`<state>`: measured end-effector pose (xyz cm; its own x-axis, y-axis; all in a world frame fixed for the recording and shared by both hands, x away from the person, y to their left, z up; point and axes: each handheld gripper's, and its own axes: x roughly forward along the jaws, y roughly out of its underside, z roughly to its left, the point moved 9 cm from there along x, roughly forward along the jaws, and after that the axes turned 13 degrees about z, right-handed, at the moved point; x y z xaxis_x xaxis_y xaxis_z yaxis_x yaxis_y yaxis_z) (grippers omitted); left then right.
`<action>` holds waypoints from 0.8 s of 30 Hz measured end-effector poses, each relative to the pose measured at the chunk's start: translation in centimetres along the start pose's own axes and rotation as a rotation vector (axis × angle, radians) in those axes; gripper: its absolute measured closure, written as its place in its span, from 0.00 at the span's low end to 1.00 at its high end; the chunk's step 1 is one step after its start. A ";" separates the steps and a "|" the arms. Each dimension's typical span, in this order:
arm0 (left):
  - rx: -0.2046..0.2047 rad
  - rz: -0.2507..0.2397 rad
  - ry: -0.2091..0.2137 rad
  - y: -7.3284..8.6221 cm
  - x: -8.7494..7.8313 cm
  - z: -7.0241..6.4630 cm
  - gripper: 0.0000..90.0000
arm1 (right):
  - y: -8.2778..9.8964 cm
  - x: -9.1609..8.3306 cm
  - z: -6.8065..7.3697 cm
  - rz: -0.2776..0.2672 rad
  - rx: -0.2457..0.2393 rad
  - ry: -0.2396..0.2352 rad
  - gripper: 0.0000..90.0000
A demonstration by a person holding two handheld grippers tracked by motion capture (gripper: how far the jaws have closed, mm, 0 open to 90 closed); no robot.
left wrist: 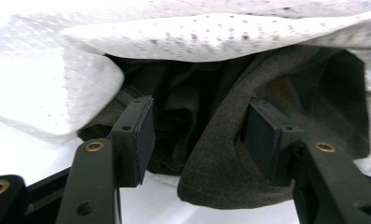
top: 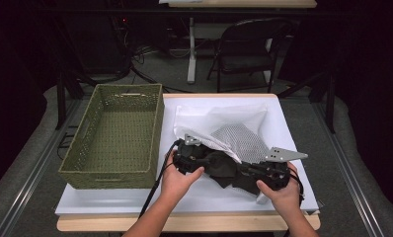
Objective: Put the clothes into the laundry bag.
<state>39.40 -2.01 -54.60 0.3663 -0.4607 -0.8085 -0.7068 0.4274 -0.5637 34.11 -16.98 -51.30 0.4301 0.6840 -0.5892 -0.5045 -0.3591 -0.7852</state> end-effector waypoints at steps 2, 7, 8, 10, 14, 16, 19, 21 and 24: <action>-0.003 -0.008 -0.023 -0.1 -0.1 0.3 0.50 | 0.0 -0.3 -0.3 -0.007 0.010 0.003 0.98; -0.023 -0.029 -0.041 -0.5 -0.7 1.4 0.56 | 0.0 -0.6 -0.7 -0.015 0.017 0.010 0.98; -0.026 -0.032 -0.043 -0.6 -0.9 1.5 0.56 | 0.0 -0.6 -0.8 -0.015 0.014 0.010 0.98; -0.038 -0.044 -0.039 -0.8 -1.4 1.9 0.57 | 0.0 -0.6 -0.8 -0.013 0.013 0.011 0.98; -0.048 -0.059 -0.039 -1.3 -2.4 2.7 0.59 | 0.0 -0.6 -0.8 -0.015 0.019 0.011 0.98; -0.058 -0.046 -0.071 -1.3 -2.4 3.2 0.62 | 0.0 -0.7 -0.9 -0.017 0.021 0.012 0.98; -0.061 -0.011 -0.077 -1.3 -1.4 3.6 0.62 | -0.1 -0.7 -0.8 -0.018 0.022 0.011 0.98; -0.050 0.014 -0.113 -1.3 -0.3 4.0 0.62 | -0.1 -0.7 -0.8 -0.018 0.022 0.012 0.98; -0.063 0.038 -0.136 -1.2 0.9 4.5 0.61 | -0.1 -0.7 -0.8 -0.019 0.023 0.013 0.98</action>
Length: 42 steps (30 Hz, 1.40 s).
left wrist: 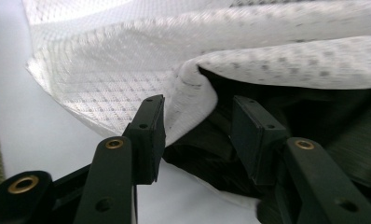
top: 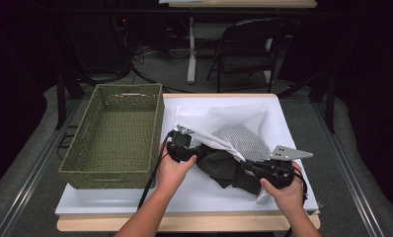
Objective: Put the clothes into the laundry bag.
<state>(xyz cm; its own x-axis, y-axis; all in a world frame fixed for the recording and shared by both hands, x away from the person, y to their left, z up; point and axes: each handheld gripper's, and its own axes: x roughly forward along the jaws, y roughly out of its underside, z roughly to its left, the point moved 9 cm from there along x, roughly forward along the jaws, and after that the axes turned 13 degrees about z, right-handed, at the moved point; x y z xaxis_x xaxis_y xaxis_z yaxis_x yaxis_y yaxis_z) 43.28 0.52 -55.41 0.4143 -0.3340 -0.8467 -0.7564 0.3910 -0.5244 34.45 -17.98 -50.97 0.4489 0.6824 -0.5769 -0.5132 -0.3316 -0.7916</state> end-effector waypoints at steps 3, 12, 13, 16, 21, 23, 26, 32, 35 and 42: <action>-0.001 0.011 -0.042 0.0 1.0 0.7 0.64 | 0.0 0.0 -0.1 -0.002 0.000 -0.001 0.98; 0.039 -0.010 -0.044 0.5 0.1 0.7 1.00 | 0.2 0.3 -0.2 0.000 -0.001 -0.007 0.98; 0.039 -0.012 -0.029 0.6 -0.4 0.5 1.00 | 0.2 0.3 -0.1 0.001 0.001 -0.009 0.98; 0.053 -0.025 -0.019 0.7 -1.5 0.2 1.00 | 0.3 0.5 0.0 0.007 -0.001 -0.010 0.98; 0.074 -0.058 -0.007 1.1 -3.8 -0.3 1.00 | 0.3 0.5 -0.1 0.008 0.003 -0.005 0.98; 0.081 -0.071 -0.001 1.2 -5.0 -0.4 1.00 | 0.3 0.5 -0.2 0.006 0.005 -0.004 0.98; 0.075 -0.086 0.018 1.7 -6.1 -0.7 1.00 | 0.3 0.4 -0.3 0.005 0.007 -0.001 0.98; 0.084 -0.027 -0.006 4.1 -6.2 -0.6 1.00 | 0.3 0.3 -0.2 0.005 0.008 -0.004 0.98; 0.087 -0.042 -0.023 4.7 -6.1 -1.0 0.92 | 0.3 0.3 0.0 0.005 -0.004 -0.005 0.98; 0.113 -0.065 0.046 5.6 -6.8 -3.3 0.75 | 0.3 0.4 0.2 0.007 -0.008 -0.005 0.98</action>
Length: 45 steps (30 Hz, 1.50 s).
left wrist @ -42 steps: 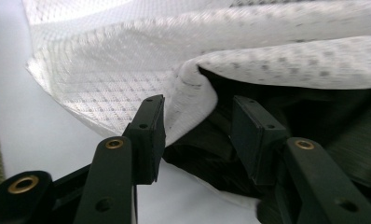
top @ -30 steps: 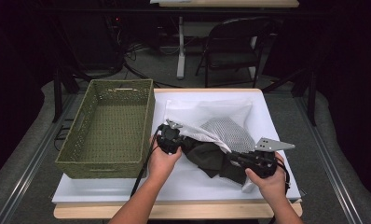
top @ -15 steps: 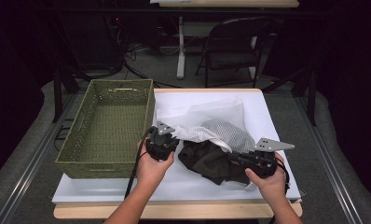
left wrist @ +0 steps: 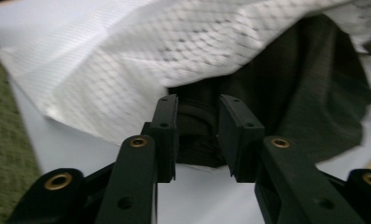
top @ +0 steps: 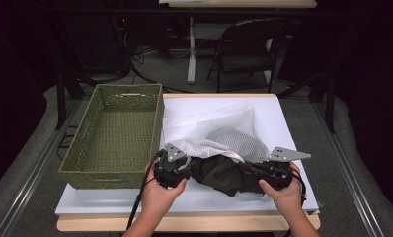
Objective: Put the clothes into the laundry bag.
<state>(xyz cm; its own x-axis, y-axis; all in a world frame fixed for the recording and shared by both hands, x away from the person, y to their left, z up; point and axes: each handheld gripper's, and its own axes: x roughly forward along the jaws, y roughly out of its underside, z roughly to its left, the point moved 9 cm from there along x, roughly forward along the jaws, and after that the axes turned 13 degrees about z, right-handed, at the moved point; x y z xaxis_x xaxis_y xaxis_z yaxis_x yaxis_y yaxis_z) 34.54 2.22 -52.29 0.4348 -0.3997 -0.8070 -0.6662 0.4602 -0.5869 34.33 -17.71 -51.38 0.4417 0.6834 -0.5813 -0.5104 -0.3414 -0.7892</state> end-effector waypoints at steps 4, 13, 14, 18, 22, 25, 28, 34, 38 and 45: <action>0.023 0.042 -0.004 0.7 1.2 -0.8 0.68 | 0.0 0.0 0.0 0.000 0.000 -0.002 0.98; -0.018 0.109 -0.024 0.9 5.0 0.1 0.52 | -0.1 -0.1 0.0 -0.007 0.001 -0.002 0.98; -0.021 0.108 -0.022 0.9 5.3 0.1 0.50 | -0.1 -0.1 0.0 -0.007 0.001 -0.002 0.98; -0.014 0.132 -0.012 0.9 6.9 0.1 0.51 | -0.1 0.0 0.1 -0.005 -0.003 -0.004 0.98; -0.019 0.142 0.038 1.0 7.7 -0.5 0.73 | 0.0 0.1 0.2 0.003 -0.008 -0.005 0.98; -0.022 0.122 0.050 0.7 7.6 -0.7 0.86 | 0.0 0.3 0.3 0.012 -0.008 -0.003 0.97; -0.033 0.094 0.070 0.4 7.4 -0.9 0.93 | 0.0 0.4 0.4 0.017 -0.015 0.001 0.90; -0.030 0.052 0.095 -0.3 6.8 -1.6 0.94 | -0.6 0.6 0.5 0.006 -0.062 0.052 0.69; -0.018 0.037 0.101 -0.7 6.7 -1.9 0.94 | -1.5 0.9 0.5 0.001 -0.097 0.085 0.66; -0.009 0.029 0.128 -1.4 6.6 -2.3 0.94 | -2.7 2.7 0.6 0.041 -0.126 0.079 0.65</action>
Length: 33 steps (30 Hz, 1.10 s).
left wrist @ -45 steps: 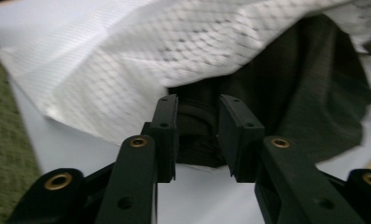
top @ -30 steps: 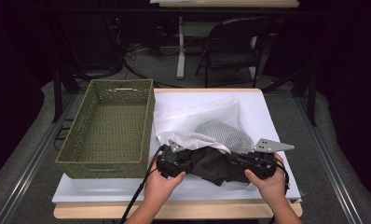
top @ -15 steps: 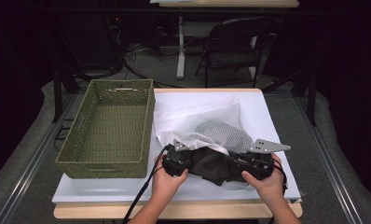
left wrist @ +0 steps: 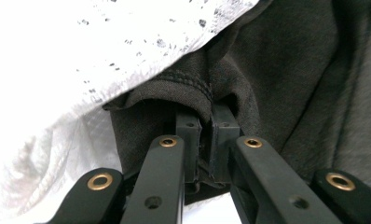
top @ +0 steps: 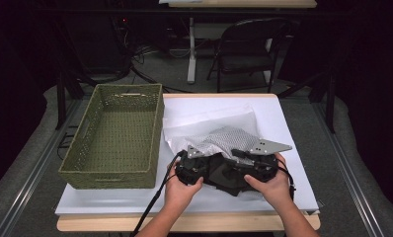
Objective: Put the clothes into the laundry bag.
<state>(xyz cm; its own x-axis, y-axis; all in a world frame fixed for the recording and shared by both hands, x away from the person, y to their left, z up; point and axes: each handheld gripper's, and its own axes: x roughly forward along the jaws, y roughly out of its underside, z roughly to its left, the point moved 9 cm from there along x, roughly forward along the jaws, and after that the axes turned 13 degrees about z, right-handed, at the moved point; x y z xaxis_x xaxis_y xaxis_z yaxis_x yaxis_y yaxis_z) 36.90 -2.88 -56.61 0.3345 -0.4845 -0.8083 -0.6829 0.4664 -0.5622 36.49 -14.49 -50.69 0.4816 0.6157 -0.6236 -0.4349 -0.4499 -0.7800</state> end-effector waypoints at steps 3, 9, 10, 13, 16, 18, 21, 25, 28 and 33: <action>0.011 -0.010 0.003 -0.4 0.0 -0.3 0.95 | -0.1 0.8 0.4 0.016 -0.008 -0.012 0.84; 0.018 -0.023 0.010 -1.3 0.4 -0.7 0.95 | -0.8 1.4 1.4 0.018 -0.010 -0.053 0.99; 0.015 -0.026 0.008 -1.5 0.5 -0.7 0.95 | -0.9 1.3 1.6 0.014 -0.001 -0.063 0.99; -0.002 -0.045 0.012 -2.0 0.8 -0.4 0.95 | -1.1 1.0 1.9 -0.003 0.016 -0.097 1.00; -0.020 -0.054 0.017 -2.5 1.0 0.1 0.95 | -1.3 0.6 2.2 -0.019 0.022 -0.110 1.00; -0.034 -0.062 0.004 -2.8 1.3 0.6 0.95 | -1.3 0.3 2.4 -0.028 0.031 -0.132 1.00; -0.061 -0.078 -0.004 -3.4 1.6 1.2 0.95 | -1.6 -0.3 2.8 -0.041 0.031 -0.154 1.00; -0.074 -0.093 -0.019 -4.2 1.9 1.8 0.95 | -1.9 -1.0 3.1 -0.053 0.021 -0.147 1.00; -0.075 -0.085 -0.043 -4.8 2.3 2.4 0.94 | -1.9 -1.2 3.1 -0.057 0.025 -0.148 1.00; -0.093 -0.067 -0.070 -4.8 2.9 3.2 0.92 | -1.4 -0.6 2.6 -0.043 0.030 -0.126 1.00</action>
<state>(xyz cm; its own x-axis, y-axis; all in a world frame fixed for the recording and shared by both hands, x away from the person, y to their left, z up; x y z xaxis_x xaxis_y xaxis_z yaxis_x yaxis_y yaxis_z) 43.23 -4.19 -56.85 0.4237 -0.4580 -0.7815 -0.7135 0.3629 -0.5994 34.81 -12.54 -49.09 0.4017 0.7112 -0.5769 -0.4394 -0.4030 -0.8028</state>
